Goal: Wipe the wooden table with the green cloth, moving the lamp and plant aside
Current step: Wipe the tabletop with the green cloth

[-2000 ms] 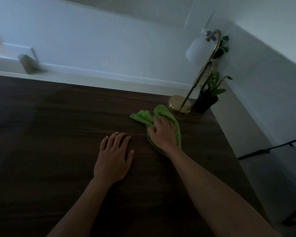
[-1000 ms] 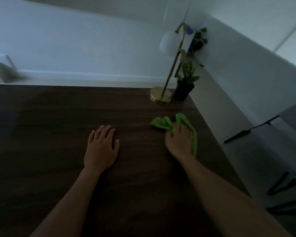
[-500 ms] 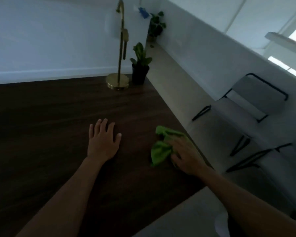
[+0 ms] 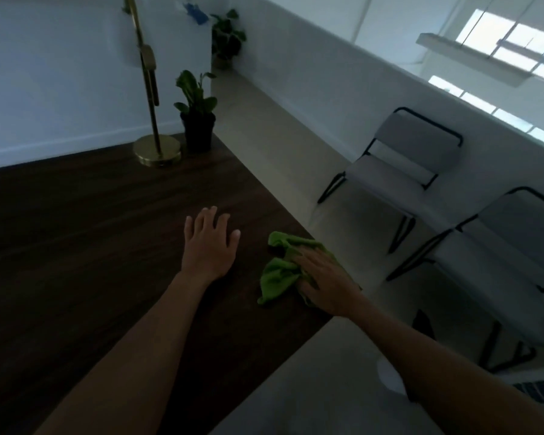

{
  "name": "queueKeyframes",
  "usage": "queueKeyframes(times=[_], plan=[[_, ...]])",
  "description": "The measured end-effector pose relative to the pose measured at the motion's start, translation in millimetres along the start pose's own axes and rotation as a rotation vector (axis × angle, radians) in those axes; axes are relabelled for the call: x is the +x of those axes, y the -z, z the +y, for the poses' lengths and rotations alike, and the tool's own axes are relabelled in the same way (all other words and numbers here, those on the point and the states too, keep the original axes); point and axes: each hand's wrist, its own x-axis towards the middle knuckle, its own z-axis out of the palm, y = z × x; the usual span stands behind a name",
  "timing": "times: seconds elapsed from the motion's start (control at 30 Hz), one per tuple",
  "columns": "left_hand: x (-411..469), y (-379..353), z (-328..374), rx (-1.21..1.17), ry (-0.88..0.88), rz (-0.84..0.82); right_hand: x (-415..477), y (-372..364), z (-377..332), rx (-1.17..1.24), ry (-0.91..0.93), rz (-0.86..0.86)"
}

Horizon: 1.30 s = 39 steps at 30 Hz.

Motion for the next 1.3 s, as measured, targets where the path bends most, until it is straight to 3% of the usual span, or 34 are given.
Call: queueKeyframes(times=[0.2, 0.33, 0.5, 0.63, 0.87, 1.3], plan=[[-7, -1, 13, 0.014, -0.032, 0.001, 38, -28, -40, -0.009, -0.344, 0.122], [-14, 8, 6, 0.067, -0.036, -0.027, 13, -32, -52, 0.005, -0.152, 0.068], [-21, 25, -10, 0.078, 0.014, -0.016, 18, -20, -56, -0.049, -0.123, 0.192], [-32, 39, -28, 0.091, 0.050, -0.016, 35, 11, -64, 0.003, -0.040, 0.078], [-38, 63, -48, 0.118, 0.107, -0.007, 65, 30, -62, 0.023, -0.087, 0.247], [-14, 85, -34, 0.134, 0.053, -0.007, 105, 41, -83, 0.058, -0.094, 0.191]])
